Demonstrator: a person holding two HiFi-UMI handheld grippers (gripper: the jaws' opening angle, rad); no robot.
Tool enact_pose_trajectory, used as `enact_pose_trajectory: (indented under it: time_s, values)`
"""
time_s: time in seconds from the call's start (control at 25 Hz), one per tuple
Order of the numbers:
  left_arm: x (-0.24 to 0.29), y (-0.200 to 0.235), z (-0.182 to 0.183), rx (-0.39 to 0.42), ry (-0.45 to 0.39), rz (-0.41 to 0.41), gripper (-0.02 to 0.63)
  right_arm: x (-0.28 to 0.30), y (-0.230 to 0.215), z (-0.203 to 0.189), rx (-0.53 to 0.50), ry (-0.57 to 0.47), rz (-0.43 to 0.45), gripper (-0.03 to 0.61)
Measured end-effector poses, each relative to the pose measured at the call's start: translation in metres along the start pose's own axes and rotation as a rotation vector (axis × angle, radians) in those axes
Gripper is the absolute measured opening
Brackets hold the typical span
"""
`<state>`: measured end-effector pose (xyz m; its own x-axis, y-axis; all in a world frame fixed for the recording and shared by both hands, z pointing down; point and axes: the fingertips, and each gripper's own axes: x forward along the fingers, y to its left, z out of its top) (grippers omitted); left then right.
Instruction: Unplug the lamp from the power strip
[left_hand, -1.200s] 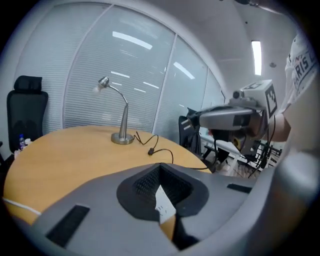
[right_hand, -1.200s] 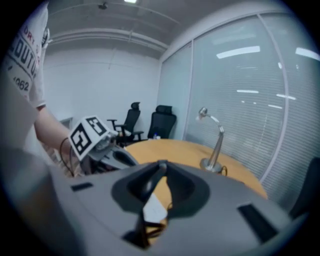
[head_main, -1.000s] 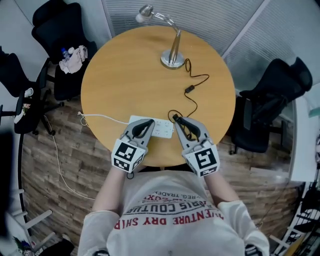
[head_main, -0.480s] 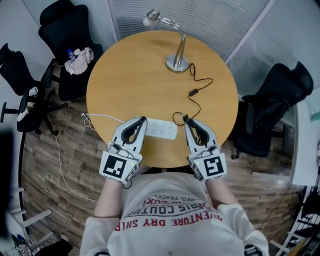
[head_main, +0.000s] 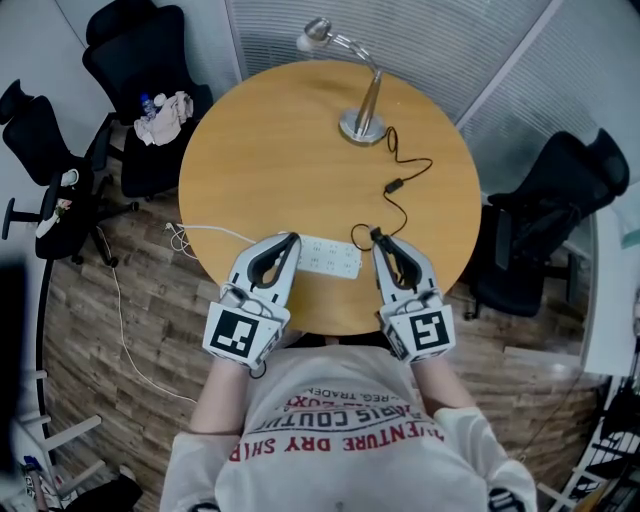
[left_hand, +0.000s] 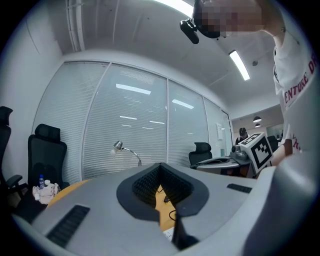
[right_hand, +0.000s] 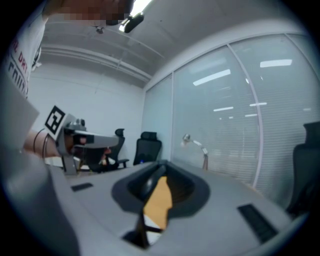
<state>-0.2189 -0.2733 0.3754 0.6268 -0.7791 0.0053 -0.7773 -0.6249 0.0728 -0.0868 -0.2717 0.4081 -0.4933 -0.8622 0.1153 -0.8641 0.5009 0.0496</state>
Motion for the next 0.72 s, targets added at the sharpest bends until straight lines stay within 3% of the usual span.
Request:
enact_pose_trajectory:
  time_s: [0.72]
  values:
    - [0.013,0.001,-0.005,0.019,0.013,0.013,0.029,0.003,-0.012,0.001,-0.001,0.017,-0.006,0.072]
